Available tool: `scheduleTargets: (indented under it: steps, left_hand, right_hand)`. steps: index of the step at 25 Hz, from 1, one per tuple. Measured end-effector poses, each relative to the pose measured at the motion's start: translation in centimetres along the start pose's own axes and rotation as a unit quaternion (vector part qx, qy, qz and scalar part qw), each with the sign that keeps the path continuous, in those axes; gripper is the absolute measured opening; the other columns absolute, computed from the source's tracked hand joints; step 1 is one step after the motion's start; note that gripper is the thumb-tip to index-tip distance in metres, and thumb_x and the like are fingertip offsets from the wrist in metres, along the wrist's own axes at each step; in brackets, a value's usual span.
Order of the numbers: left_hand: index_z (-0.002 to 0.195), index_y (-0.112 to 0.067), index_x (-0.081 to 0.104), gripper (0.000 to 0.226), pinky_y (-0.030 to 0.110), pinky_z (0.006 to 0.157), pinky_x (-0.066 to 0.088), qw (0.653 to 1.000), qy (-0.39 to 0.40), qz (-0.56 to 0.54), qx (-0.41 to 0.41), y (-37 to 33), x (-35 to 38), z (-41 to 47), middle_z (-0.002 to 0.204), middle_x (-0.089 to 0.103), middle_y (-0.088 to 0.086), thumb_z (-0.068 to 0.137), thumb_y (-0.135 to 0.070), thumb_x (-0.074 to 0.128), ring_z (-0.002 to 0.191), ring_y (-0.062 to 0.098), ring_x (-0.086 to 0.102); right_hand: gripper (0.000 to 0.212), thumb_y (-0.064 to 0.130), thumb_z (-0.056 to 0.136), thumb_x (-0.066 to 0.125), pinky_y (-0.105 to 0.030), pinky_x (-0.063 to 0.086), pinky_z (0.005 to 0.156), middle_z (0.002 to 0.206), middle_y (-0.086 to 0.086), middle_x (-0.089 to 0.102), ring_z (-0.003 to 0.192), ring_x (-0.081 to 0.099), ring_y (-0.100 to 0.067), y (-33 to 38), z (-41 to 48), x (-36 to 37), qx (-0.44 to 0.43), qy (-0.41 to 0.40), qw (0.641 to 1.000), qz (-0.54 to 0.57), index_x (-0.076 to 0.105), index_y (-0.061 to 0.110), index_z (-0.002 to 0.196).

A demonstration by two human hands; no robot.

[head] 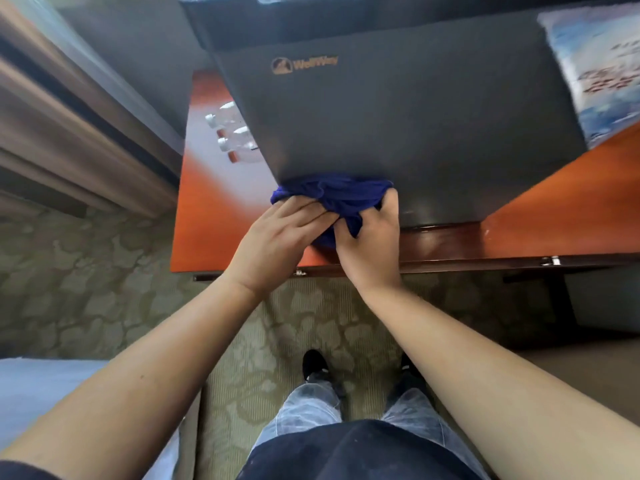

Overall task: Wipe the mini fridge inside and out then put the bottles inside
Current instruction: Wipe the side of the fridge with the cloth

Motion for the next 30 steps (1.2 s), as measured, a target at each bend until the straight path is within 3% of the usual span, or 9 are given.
scheduleTargets:
  steps: [4, 8, 12, 17, 19, 23, 26, 30]
  left_hand:
    - [0.125, -0.005, 0.068, 0.039, 0.043, 0.103, 0.049, 1.000, 0.001, -0.002, -0.019, 0.5, 0.8, -0.8, 0.119, 0.069, 0.008, 0.094, 0.005, 0.047, 0.115, 0.032, 0.058]
    - [0.127, -0.004, 0.068, 0.040, 0.045, 0.098, 0.052, 0.999, 0.025, -0.029, -0.023, -1.0, 3.5, 0.0, 0.118, 0.070, 0.010, 0.096, 0.000, 0.043, 0.110, 0.034, 0.061]
    - [0.136, -0.004, 0.062, 0.045, 0.043, 0.098, 0.053, 0.996, 0.063, -0.065, 0.008, -4.4, 7.2, 4.0, 0.128, 0.067, 0.010, 0.093, -0.004, 0.050, 0.116, 0.027, 0.052]
    - [0.141, -0.014, 0.059, 0.050, 0.039, 0.096, 0.052, 0.990, 0.092, -0.103, -0.007, -11.6, 9.9, 11.7, 0.130, 0.064, 0.000, 0.093, -0.013, 0.046, 0.117, 0.020, 0.053]
    - [0.142, -0.014, 0.059, 0.052, 0.038, 0.094, 0.053, 0.988, 0.083, -0.128, -0.004, -14.3, 10.6, 14.6, 0.130, 0.065, 0.000, 0.092, -0.011, 0.046, 0.115, 0.020, 0.054]
    - [0.140, -0.012, 0.060, 0.052, 0.041, 0.094, 0.054, 0.987, 0.069, -0.145, -0.008, -18.1, 13.0, 18.1, 0.130, 0.066, 0.001, 0.090, -0.010, 0.046, 0.117, 0.021, 0.056]
    - [0.139, -0.010, 0.062, 0.051, 0.039, 0.097, 0.053, 0.988, 0.050, -0.144, -0.010, -18.5, 14.0, 18.2, 0.130, 0.066, 0.002, 0.090, -0.007, 0.049, 0.117, 0.021, 0.056]
    - [0.136, -0.011, 0.064, 0.046, 0.034, 0.101, 0.048, 0.992, 0.046, -0.117, 0.009, -16.8, 14.5, 16.6, 0.128, 0.067, 0.000, 0.090, -0.006, 0.061, 0.120, 0.019, 0.057]
  right_hand:
    - [0.017, -0.003, 0.084, 0.066, -0.019, 0.040, 0.106, 0.118, 0.003, 0.045, 0.117, 0.057, -0.022, -0.1, -0.4, 1.2, 0.014, -0.005, 1.000, 0.022, 0.071, 0.006, 0.098]
    - [0.016, -0.004, 0.082, 0.066, -0.023, 0.045, 0.104, 0.114, -0.009, 0.055, 0.111, 0.060, -0.022, -3.5, -0.1, 0.0, 0.017, 0.005, 1.000, -0.016, 0.074, 0.003, 0.094]
    - [0.016, -0.003, 0.080, 0.065, -0.004, 0.034, 0.099, 0.111, -0.018, 0.058, 0.107, 0.059, -0.025, -8.5, 1.2, -4.6, 0.032, -0.014, 0.997, -0.062, 0.075, -0.002, 0.093]
    - [0.017, 0.002, 0.080, 0.066, -0.021, 0.039, 0.096, 0.112, -0.027, 0.060, 0.108, 0.060, -0.040, -14.0, 4.2, -13.6, 0.053, -0.031, 0.988, -0.144, 0.074, -0.006, 0.092]
    - [0.019, 0.001, 0.081, 0.063, -0.019, 0.038, 0.092, 0.115, -0.027, 0.059, 0.110, 0.059, -0.039, -15.7, 5.2, -17.1, 0.050, -0.031, 0.987, -0.152, 0.073, -0.005, 0.096]
    - [0.019, -0.003, 0.080, 0.060, -0.018, 0.034, 0.080, 0.109, -0.026, 0.057, 0.095, 0.058, -0.035, -18.2, 6.5, -21.9, 0.038, -0.048, 0.981, -0.184, 0.069, -0.005, 0.096]
    - [0.017, -0.005, 0.081, 0.059, -0.017, 0.034, 0.079, 0.109, -0.024, 0.056, 0.091, 0.054, -0.026, -19.0, 6.9, -22.0, 0.043, -0.032, 0.984, -0.169, 0.067, -0.005, 0.096]
    - [0.012, -0.005, 0.082, 0.060, -0.017, 0.032, 0.078, 0.108, -0.025, 0.055, 0.090, 0.054, -0.031, -19.4, 6.0, -18.9, 0.072, -0.026, 0.983, -0.168, 0.065, -0.005, 0.094]
Point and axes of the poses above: each hand's wrist, its own z-axis towards the middle knuckle, its own x-axis out of the palm, y = z × x, the point moved 4 cm from there along z, towards the middle knuckle
